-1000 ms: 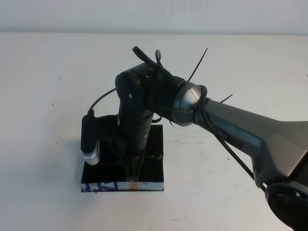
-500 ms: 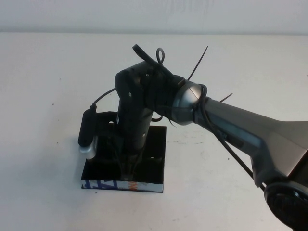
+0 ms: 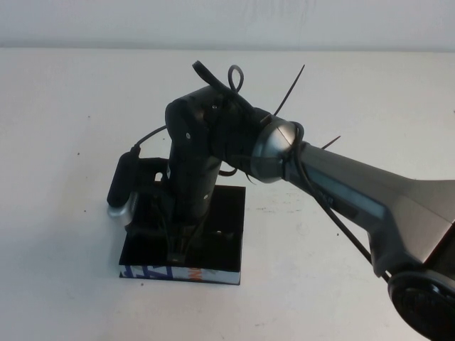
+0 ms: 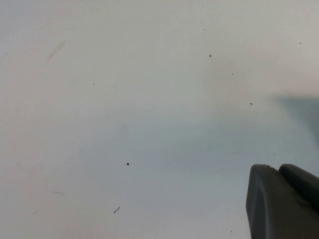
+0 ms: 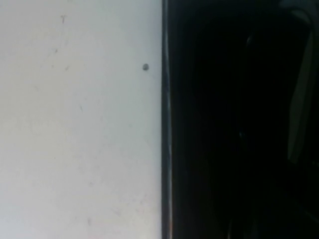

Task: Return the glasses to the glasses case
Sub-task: Place the glasses in the glasses case

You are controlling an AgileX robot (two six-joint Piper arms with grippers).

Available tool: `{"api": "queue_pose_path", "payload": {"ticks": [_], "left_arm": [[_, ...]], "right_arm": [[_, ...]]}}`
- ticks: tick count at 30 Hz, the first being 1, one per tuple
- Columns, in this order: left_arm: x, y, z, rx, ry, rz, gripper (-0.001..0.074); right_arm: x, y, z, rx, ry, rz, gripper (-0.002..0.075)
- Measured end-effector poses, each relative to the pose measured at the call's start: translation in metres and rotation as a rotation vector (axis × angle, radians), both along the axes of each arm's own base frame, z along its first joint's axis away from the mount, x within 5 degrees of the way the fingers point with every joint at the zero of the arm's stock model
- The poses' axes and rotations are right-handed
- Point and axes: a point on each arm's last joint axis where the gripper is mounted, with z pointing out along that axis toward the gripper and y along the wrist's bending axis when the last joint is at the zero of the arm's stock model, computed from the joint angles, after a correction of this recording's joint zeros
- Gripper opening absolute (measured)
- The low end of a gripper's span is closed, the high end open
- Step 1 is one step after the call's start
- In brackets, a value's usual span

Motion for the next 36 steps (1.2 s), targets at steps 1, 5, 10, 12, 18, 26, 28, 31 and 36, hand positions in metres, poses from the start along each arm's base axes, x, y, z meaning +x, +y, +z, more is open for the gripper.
{"api": "queue_pose_path", "payload": {"ticks": [1,5,10,12,18,26,28,31,36], "left_arm": [[0.000,0.000,0.000,0.000,0.000,0.000,-0.0001],[0.000,0.000,0.000,0.000,0.000,0.000,-0.0001],[0.000,0.000,0.000,0.000,0.000,0.000,-0.0001],[0.000,0.000,0.000,0.000,0.000,0.000,-0.0001],[0.000,0.000,0.000,0.000,0.000,0.000,-0.0001],[0.000,0.000,0.000,0.000,0.000,0.000,-0.0001],[0.000,0.000,0.000,0.000,-0.002,0.000,-0.0001],[0.000,0.000,0.000,0.000,-0.002,0.000,-0.0001],[0.000,0.000,0.000,0.000,-0.002,0.000,-0.0001]], "right_arm": [[0.000,0.000,0.000,-0.001,0.000,-0.006,0.0050],[0.000,-0.001,-0.002,-0.009,0.006,-0.017,0.0050],[-0.002,-0.003,-0.010,-0.027,0.032,-0.022,0.0050],[-0.003,-0.003,-0.012,-0.029,0.037,-0.022,0.0050],[-0.003,-0.002,-0.013,-0.026,0.044,-0.023,0.0050],[-0.001,-0.003,-0.019,-0.032,0.058,-0.029,0.0069],[-0.001,-0.003,-0.019,-0.032,0.058,-0.031,0.0108],[0.000,-0.004,-0.020,-0.038,0.054,-0.031,0.0199],[0.001,-0.003,-0.017,-0.030,0.045,-0.031,0.0277]]}}
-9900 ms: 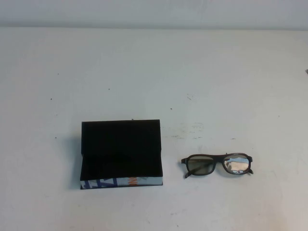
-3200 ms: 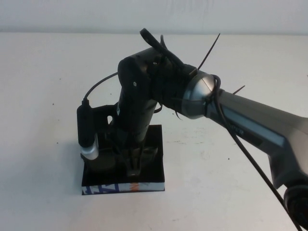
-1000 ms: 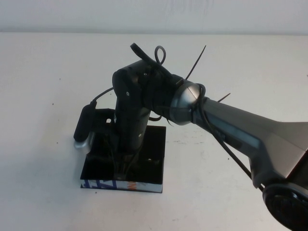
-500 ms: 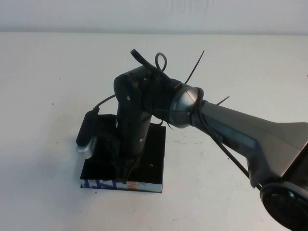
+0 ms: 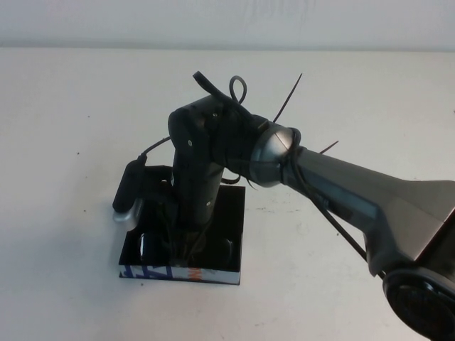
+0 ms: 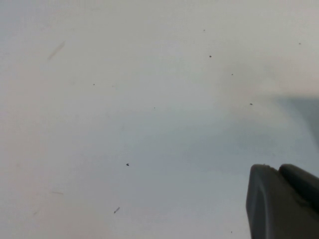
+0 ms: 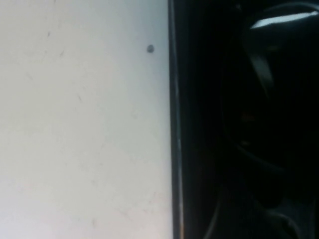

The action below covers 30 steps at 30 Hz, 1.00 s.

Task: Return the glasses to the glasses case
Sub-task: Place the glasses in the glasses case, then close the glasses case

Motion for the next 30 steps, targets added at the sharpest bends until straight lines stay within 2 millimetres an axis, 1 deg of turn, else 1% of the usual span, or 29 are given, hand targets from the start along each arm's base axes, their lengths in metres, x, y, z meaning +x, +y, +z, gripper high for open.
{"api": "queue_pose_path", "payload": {"ticks": [4,8,10,13,16,18,20,21,24,27,30], "left_arm": [[0.000,0.000,0.000,0.000,0.000,0.000,-0.0001],[0.000,0.000,0.000,0.000,0.000,0.000,-0.0001],[0.000,0.000,0.000,0.000,0.000,0.000,-0.0001],[0.000,0.000,0.000,0.000,0.000,0.000,-0.0001],[0.000,0.000,0.000,0.000,0.000,0.000,-0.0001],[0.000,0.000,0.000,0.000,0.000,0.000,-0.0001],[0.000,0.000,0.000,0.000,0.000,0.000,-0.0001],[0.000,0.000,0.000,0.000,0.000,0.000,-0.0001],[0.000,0.000,0.000,0.000,0.000,0.000,-0.0001],[0.000,0.000,0.000,0.000,0.000,0.000,-0.0001],[0.000,0.000,0.000,0.000,0.000,0.000,-0.0001]], "right_arm": [[0.003,0.002,0.010,0.022,-0.030,-0.007,0.0284],[0.005,0.001,0.020,0.023,-0.055,-0.064,0.0286],[0.004,-0.002,0.031,0.034,-0.072,-0.093,0.0286],[-0.002,-0.007,0.060,0.072,-0.111,-0.138,0.0272],[-0.017,-0.017,0.094,0.112,-0.142,-0.173,0.0213],[-0.030,-0.029,0.113,0.121,-0.159,-0.181,0.0132],[-0.040,-0.042,0.126,0.123,-0.164,-0.187,0.0057],[-0.043,-0.049,0.131,0.121,-0.165,-0.192,0.0033],[-0.047,-0.062,0.141,0.125,-0.171,-0.211,0.0001],[-0.045,-0.071,0.149,0.137,-0.188,-0.228,-0.0008],[-0.044,-0.075,0.151,0.132,-0.203,-0.229,-0.0011]]}}
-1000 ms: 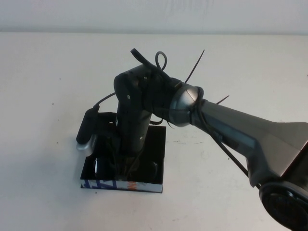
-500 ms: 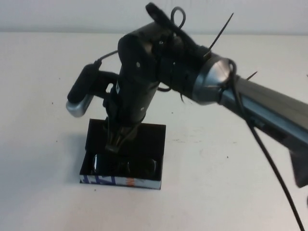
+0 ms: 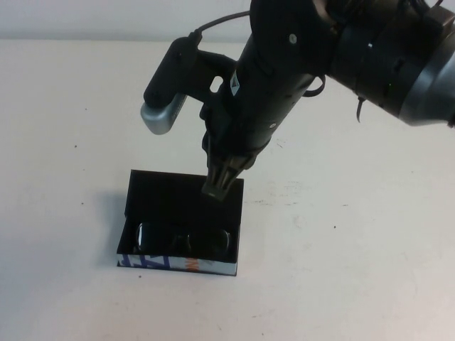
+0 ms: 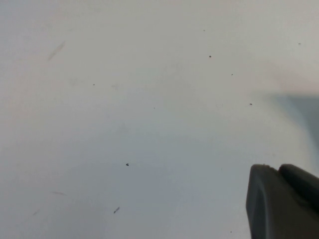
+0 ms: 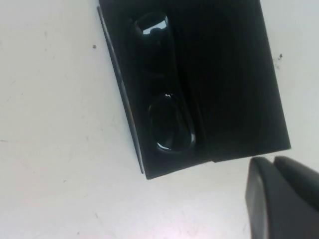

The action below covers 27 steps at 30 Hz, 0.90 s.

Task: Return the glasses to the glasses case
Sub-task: Close the glasses case

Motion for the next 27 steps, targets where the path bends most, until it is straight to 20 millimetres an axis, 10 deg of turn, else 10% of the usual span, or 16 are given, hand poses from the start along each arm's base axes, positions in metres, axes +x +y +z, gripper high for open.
{"api": "queue_pose_path", "payload": {"ticks": [10,19,27], "left_arm": [[0.002,0.001,0.006,-0.001,-0.072,0.009,-0.0001],[0.004,0.001,0.028,-0.422,-0.309,0.070,-0.0001],[0.018,-0.015,0.055,-0.459,0.042,-0.060,-0.0001]], "right_arm": [[-0.003,0.003,-0.001,0.032,0.038,0.014,-0.0011],[0.000,0.005,-0.007,0.043,0.082,-0.058,-0.0011],[0.024,0.001,-0.025,0.084,0.148,-0.210,-0.0011]]}}
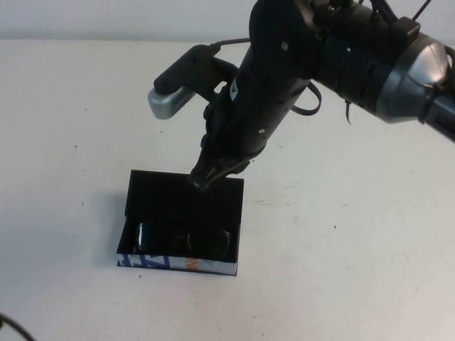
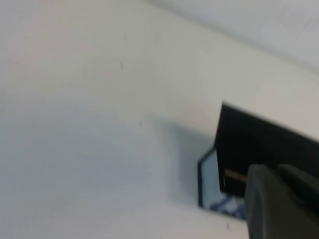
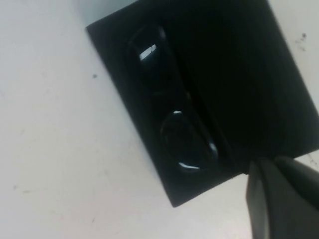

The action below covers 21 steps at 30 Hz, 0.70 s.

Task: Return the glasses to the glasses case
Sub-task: Close the glasses case

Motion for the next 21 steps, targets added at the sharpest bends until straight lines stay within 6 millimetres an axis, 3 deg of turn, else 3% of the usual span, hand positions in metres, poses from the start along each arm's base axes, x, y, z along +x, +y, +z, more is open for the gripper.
{"api": "queue_pose_path", "payload": {"ticks": [4,8,12,16,21], "left_arm": [[0.027,-0.017,0.012,0.099,0.283,-0.190,-0.0001],[0.054,-0.041,0.011,0.153,0.460,-0.437,-0.0001],[0.074,-0.061,-0.002,0.117,0.507,-0.642,-0.0001],[0.094,-0.071,-0.019,0.071,0.520,-0.705,-0.0001],[0.117,-0.081,-0.047,0.017,0.529,-0.748,-0.0001]], "right_arm": [[0.008,-0.007,0.000,0.026,0.020,-0.040,-0.0011],[0.010,-0.009,0.000,0.040,0.032,-0.052,-0.0011],[0.011,-0.009,0.001,0.051,0.024,-0.056,-0.0011],[0.015,-0.007,-0.003,0.063,0.021,-0.064,-0.0011],[0.036,-0.011,-0.018,0.120,0.057,-0.123,-0.0011]]}}
